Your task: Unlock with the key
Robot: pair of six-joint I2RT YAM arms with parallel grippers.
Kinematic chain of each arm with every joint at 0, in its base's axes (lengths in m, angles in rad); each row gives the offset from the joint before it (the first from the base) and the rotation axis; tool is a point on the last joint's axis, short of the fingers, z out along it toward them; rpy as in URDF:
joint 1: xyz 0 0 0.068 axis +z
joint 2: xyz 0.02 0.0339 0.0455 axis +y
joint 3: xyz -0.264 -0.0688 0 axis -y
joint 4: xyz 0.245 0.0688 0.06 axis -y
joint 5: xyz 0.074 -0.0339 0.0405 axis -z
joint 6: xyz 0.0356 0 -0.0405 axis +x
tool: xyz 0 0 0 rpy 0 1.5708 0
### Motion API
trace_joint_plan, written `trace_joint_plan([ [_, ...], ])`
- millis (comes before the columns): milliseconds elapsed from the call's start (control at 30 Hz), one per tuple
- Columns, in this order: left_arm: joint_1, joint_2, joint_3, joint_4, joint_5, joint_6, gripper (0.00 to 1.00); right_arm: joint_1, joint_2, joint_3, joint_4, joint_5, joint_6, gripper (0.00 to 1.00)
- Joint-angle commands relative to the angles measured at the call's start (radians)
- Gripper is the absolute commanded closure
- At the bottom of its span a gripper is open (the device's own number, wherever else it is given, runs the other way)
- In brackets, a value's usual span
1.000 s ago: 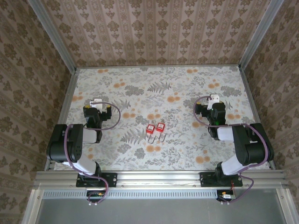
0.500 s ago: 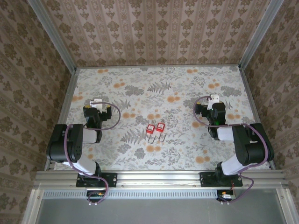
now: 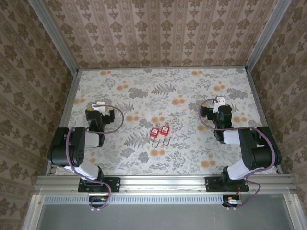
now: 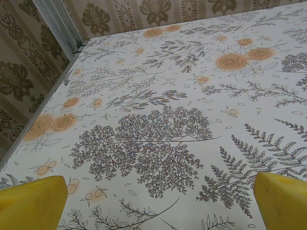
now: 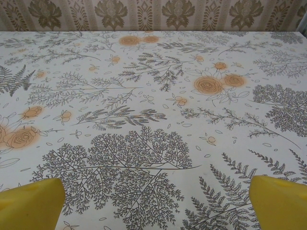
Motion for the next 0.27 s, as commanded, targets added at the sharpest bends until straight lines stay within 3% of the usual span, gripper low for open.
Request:
trace_joint_plan([
  [0, 0.013, -0.013, 0.030, -0.027, 0.013, -0.024, 0.00, -0.003, -0.001, 0.002, 0.007, -0.012, 0.008, 0.00],
  [233, 0.019, -0.016, 0.029, -0.028, 0.035, -0.021, 0.00, -0.017, -0.001, 0.004, 0.000, -0.038, 0.014, 0.00],
])
